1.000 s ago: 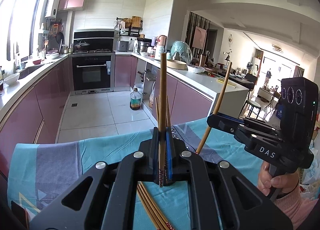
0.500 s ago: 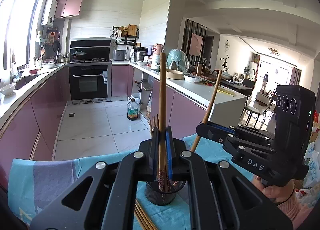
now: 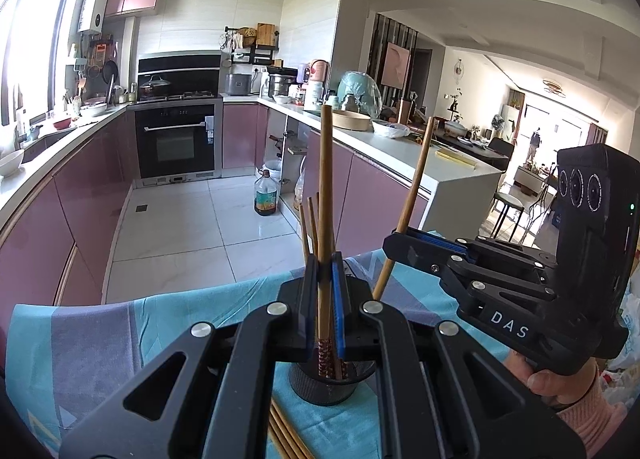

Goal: Organize utensils
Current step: 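Lower both chopsticks into the mesh cup and open both tools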

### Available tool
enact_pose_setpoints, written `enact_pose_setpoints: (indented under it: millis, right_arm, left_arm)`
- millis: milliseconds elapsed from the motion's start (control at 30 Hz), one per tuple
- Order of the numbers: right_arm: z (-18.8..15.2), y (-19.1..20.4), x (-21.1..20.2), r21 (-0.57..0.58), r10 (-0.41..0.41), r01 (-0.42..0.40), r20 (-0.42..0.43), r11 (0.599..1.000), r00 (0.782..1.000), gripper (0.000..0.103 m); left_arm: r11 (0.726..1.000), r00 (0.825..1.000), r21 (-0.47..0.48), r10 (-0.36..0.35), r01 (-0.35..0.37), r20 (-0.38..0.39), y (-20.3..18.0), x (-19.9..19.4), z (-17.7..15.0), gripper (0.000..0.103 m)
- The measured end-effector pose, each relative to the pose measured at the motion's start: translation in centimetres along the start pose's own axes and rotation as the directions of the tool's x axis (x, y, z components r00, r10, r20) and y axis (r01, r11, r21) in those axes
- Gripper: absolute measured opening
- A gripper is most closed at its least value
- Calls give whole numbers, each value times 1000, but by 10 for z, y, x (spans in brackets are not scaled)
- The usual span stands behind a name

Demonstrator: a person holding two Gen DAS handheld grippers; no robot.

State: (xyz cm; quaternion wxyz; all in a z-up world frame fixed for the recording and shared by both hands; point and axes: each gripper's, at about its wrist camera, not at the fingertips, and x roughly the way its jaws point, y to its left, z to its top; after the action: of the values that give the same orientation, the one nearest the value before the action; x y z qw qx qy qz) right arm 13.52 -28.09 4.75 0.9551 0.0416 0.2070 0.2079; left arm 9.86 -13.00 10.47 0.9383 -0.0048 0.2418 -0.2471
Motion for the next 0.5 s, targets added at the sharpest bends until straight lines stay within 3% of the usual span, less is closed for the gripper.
enact_pose_setpoints:
  millis: [500]
  right_arm:
    - [-9, -3, 18, 7, 1, 0, -61, 1000, 998, 5]
  left_arm:
    - [1000, 998, -10, 10, -10, -63, 11, 11, -7, 7]
